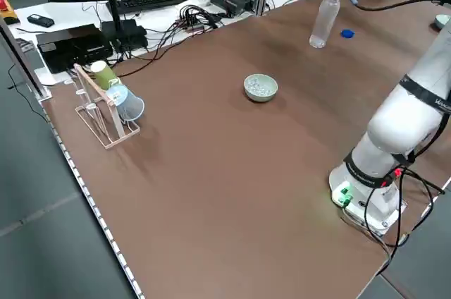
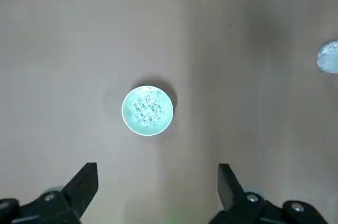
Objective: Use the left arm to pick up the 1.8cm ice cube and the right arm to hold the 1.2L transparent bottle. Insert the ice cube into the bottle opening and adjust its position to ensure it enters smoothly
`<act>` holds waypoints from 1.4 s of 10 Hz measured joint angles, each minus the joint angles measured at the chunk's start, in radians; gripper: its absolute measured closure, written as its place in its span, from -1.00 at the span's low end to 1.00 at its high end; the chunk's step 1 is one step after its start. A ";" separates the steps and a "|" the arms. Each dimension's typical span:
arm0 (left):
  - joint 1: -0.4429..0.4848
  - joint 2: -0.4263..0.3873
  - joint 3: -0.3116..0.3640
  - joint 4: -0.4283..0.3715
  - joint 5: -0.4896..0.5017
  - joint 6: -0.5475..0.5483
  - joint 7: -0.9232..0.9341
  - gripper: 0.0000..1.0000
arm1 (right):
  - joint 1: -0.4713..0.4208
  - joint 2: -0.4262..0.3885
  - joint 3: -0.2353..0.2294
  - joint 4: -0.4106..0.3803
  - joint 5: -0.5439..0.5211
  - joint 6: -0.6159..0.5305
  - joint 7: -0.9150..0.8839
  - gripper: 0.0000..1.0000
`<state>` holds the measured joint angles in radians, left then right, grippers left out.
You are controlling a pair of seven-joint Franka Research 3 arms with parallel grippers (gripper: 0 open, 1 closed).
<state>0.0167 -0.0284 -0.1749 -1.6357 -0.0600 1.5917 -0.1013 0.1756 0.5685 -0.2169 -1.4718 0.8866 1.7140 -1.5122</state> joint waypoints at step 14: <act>-0.098 -0.005 0.195 0.051 0.024 -0.029 0.123 -0.96 | -0.109 -0.486 0.020 -0.017 -0.874 -0.126 1.373 -1.00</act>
<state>-0.0810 -0.0334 0.0199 -1.5844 -0.0362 1.5623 0.0222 0.0670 0.0827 -0.1973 -1.4884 0.0126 1.5876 -0.1388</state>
